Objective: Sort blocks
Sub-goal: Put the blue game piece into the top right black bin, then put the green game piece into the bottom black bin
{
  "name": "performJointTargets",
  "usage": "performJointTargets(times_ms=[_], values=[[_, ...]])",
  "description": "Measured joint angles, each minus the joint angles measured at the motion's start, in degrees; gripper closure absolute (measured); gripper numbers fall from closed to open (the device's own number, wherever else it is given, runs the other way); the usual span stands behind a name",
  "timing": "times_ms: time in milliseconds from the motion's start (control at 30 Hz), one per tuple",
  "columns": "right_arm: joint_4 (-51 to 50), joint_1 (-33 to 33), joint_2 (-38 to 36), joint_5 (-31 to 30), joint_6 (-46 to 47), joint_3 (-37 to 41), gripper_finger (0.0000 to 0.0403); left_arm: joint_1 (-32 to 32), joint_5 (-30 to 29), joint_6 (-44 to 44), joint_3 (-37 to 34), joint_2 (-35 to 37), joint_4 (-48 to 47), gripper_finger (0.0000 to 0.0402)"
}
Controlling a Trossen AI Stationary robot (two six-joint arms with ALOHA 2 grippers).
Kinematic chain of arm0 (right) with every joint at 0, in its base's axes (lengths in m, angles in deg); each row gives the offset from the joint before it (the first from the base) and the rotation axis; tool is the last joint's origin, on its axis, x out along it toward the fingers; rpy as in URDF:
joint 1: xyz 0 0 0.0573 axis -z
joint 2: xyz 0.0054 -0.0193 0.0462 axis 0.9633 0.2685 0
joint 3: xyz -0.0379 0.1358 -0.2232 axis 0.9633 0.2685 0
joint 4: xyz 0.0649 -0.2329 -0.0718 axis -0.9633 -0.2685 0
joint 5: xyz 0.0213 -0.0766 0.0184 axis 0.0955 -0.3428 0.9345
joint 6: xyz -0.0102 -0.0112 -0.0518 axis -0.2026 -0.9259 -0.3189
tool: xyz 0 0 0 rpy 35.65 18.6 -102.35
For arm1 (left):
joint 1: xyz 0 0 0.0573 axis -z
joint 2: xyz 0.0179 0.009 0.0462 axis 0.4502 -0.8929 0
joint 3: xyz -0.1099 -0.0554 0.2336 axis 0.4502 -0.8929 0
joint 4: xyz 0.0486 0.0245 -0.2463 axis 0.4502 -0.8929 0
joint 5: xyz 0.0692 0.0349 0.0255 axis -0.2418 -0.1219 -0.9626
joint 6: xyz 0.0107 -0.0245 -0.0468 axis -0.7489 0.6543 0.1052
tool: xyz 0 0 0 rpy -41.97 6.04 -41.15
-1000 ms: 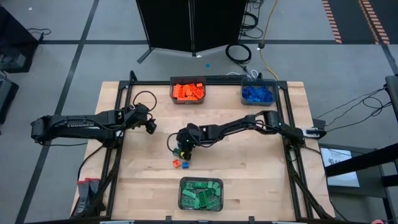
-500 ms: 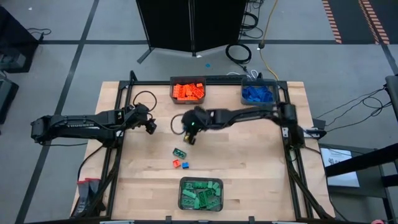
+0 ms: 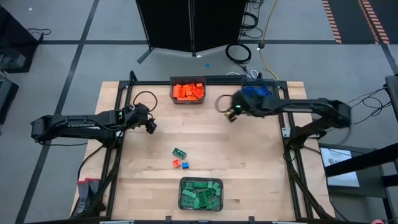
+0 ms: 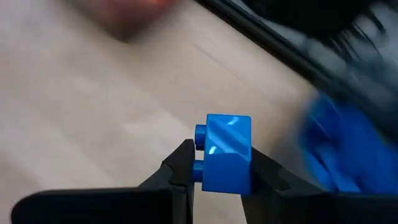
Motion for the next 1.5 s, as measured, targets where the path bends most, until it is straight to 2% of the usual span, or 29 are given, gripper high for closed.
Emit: performJointTargets(times_ms=[100, 167, 367, 567, 833, 900, 1067, 1200, 1267, 1333, 1433, 1500], values=[[-0.91, 3.29, -8.15, -1.72, 6.26, 8.12, 0.0332, 0.0, -0.35, -0.02, 0.0, -0.1, 0.21, 0.0132], [-1.2, 5.26, -13.03, -3.58, 10.0, 10.77, 0.0332, 0.0, -0.46, -0.34, 0.0, -0.09, 0.52, 0.0132], [-9.39, 10.43, -19.26, -12.96, 19.06, 12.63, 0.0332, 0.0, -0.5, -1.06, 0.0, -0.09, 1.78, 0.0132], [-17.44, 17.77, -18.13, -15.67, 29.56, 12.63, 0.0332, 0.01, -0.5, -1.01, 0.0, -0.09, 1.84, 0.0132], [-16.29, 22.07, -13.88, -14.61, 24.78, 12.63, 0.0328, 0.0, -0.5, -0.99, 0.0, -0.09, 1.83, 0.0132], [-14.83, 22.55, -13.49, -14.41, 23.54, 12.63, 0.0294, 0.01, -0.5, -0.99, 0.0, -0.09, 1.83, 0.0132], [-12.31, 23.54, -13.37, -14.33, 23.29, 12.63, 0.0177, 0.0, -0.5, -0.97, 0.0, -0.09, 1.83, 0.0132], [-10.34, 23.97, -13.39, -12.41, 21.48, 12.63, 0.013, 0.0, -0.5, -0.95, 0.0, -0.09, 1.83, 0.0132], [-8.11, 23.95, -13.42, -9.52, 19.67, 12.63, 0.0123, 0.0, -0.5, -0.93, 0.0, -0.09, 1.83, 0.0132], [-2.59, 23.61, -13.65, -3.1, 14.16, 12.63, 0.012, 0.01, -0.5, -0.91, 0.0, -0.09, 1.83, 0.0132], [10.12, 21.05, -13.74, 13.95, 3.55, 12.63, 0.0121, 0.0, -0.5, -0.8, 0.0, -0.09, 1.85, 0.0132], [18.22, 18.26, -13.73, 23.42, 2.71, 12.61, 0.0125, 0.01, -0.5, -0.8, 0.0, -0.09, 2.21, 0.0132]])
